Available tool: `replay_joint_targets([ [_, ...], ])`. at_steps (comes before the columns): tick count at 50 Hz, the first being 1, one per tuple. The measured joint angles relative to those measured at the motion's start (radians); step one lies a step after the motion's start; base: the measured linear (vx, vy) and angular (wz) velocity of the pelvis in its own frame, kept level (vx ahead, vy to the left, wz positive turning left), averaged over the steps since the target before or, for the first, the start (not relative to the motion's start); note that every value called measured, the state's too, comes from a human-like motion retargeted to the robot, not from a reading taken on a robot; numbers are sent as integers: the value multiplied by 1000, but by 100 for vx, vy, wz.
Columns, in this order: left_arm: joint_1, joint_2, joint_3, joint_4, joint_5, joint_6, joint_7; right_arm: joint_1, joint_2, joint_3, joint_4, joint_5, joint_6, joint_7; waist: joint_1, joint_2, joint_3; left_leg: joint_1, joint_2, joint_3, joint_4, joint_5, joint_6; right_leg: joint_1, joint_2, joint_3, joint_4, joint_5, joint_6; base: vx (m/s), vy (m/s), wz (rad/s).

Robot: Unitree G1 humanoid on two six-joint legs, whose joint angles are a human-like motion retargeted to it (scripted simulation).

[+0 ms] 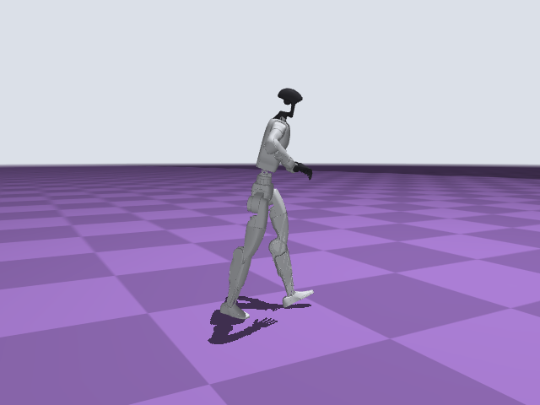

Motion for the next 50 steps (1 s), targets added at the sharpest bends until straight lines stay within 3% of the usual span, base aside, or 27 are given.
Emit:
replay_joint_targets([
  [5,19,5,36,-20,19,1,15,14,-2,-17,5,-15,7,-24,-4,-17,-8,17,42,90,0,-49,-23,86,22,-54,9,13,-27,51,4,61],
  [10,9,1,28,-34,-27,-16,-19,22,7,-19,25,-32,17,-38,-8,-25,-28,115,73,114,0,0,-50,163,50,-75,81,116,-105,64,11,53],
  [15,10,-4,-8,-44,-45,-22,-60,53,9,-15,18,-13,-14,-18,-6,16,-37,246,116,-1,0,-30,-27,101,49,-29,433,276,-201,66,17,68],
  [20,-8,-2,-51,-39,-26,16,-6,55,5,0,9,12,2,-16,-14,21,-77,276,116,-94,0,-72,31,-231,89,187,854,180,-175,51,13,81],
  [26,-12,-10,-71,-25,-27,21,14,46,-3,-9,11,2,14,-45,-69,34,-64,315,97,-219,39,-126,41,-397,34,128,790,77,-233,46,9,108],
  [30,-22,-20,-78,-15,-35,9,25,39,-17,-13,3,-23,2,-53,-126,18,-37,343,55,-316,81,-163,44,-423,33,161,501,53,-189,46,1,134],
  [35,-57,-19,-70,-13,-24,12,75,18,-10,5,15,-38,45,-59,-196,-41,48,445,-40,-435,110,-217,56,-373,5,320,66,223,-26,52,-6,125],
  [37,-51,-15,-67,-12,-4,5,83,19,1,13,17,-38,55,-64,-199,-52,71,501,-28,-454,113,-244,32,-374,29,357,-16,275,27,57,-34,57],
  [42,-53,-13,-58,2,25,-5,88,-8,14,16,21,-32,66,-91,-176,-36,110,608,66,-440,115,-284,-45,-444,155,321,-36,221,27,57,-42,9],
  [45,-58,-17,-65,10,22,-1,95,-13,17,15,30,-36,79,-108,-185,-28,99,651,67,-462,117,-284,-41,-439,156,309,-36,185,27,64,-12,36],
  [50,-68,-24,-70,28,35,7,100,-14,22,-3,46,-48,89,-131,-193,-24,67,698,61,-536,166,-202,-31,-359,135,301,-36,265,27,70,-18,44],
])
